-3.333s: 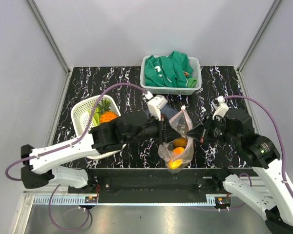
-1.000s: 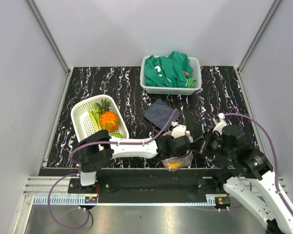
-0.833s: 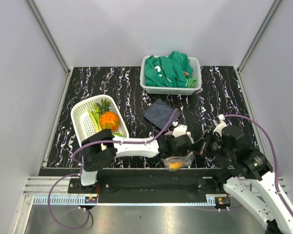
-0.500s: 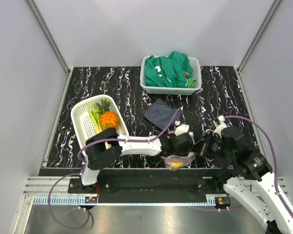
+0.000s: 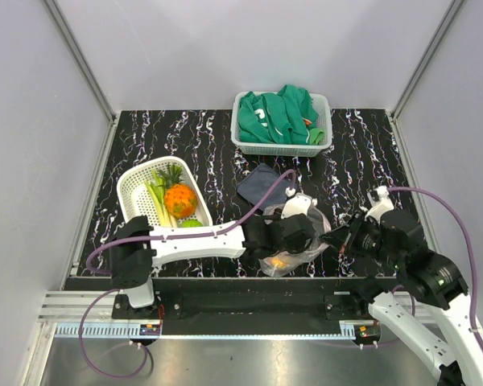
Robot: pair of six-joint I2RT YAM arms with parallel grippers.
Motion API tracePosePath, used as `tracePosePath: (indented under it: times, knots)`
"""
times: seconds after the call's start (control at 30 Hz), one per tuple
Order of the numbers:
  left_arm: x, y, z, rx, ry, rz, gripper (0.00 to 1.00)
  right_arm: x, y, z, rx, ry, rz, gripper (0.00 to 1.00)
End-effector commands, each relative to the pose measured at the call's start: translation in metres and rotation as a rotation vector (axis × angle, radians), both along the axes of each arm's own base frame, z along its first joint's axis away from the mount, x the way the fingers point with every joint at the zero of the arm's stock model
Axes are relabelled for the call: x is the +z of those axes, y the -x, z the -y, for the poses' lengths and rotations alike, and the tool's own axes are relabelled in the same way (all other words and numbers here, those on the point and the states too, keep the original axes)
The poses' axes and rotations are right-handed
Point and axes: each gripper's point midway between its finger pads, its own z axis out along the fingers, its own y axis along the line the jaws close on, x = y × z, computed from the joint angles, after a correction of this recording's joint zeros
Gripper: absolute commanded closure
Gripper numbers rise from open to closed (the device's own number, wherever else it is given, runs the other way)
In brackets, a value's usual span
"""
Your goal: Open the zip-top bag and remove the fake food
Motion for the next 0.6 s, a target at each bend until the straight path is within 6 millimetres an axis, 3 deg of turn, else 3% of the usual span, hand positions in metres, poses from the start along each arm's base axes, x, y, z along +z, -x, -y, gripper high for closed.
tracePosePath:
  times: [0.0,0.17,0.33,0.37,0.4,0.47,0.57]
  knots:
    - [0.026,0.005,0.004,-0.070,0.015,0.030,1.00,0.035,-0.006,0.003,0.004,-0.010,0.131,1.00]
    - [0.043,0.008,0.013,-0.118,0.020,0.093,1.00,0.041,-0.010,-0.011,0.059,-0.020,0.112,1.00]
    - [0.083,0.002,0.022,-0.125,0.003,0.333,1.00,0.041,-0.016,-0.021,0.091,-0.023,0.076,1.00]
    - [0.104,0.003,0.033,-0.132,0.075,0.398,1.00,0.041,-0.016,-0.022,0.092,-0.020,0.077,1.00]
    - [0.110,0.011,0.037,-0.157,0.081,0.450,1.00,0.042,-0.017,-0.021,0.090,-0.016,0.075,1.00]
    - [0.114,0.013,0.042,-0.203,0.084,0.523,1.00,0.041,-0.017,-0.021,0.097,-0.009,0.072,1.00]
    - [0.121,0.004,0.030,-0.116,0.122,0.463,1.00,0.041,-0.014,-0.019,0.100,0.001,0.079,1.00]
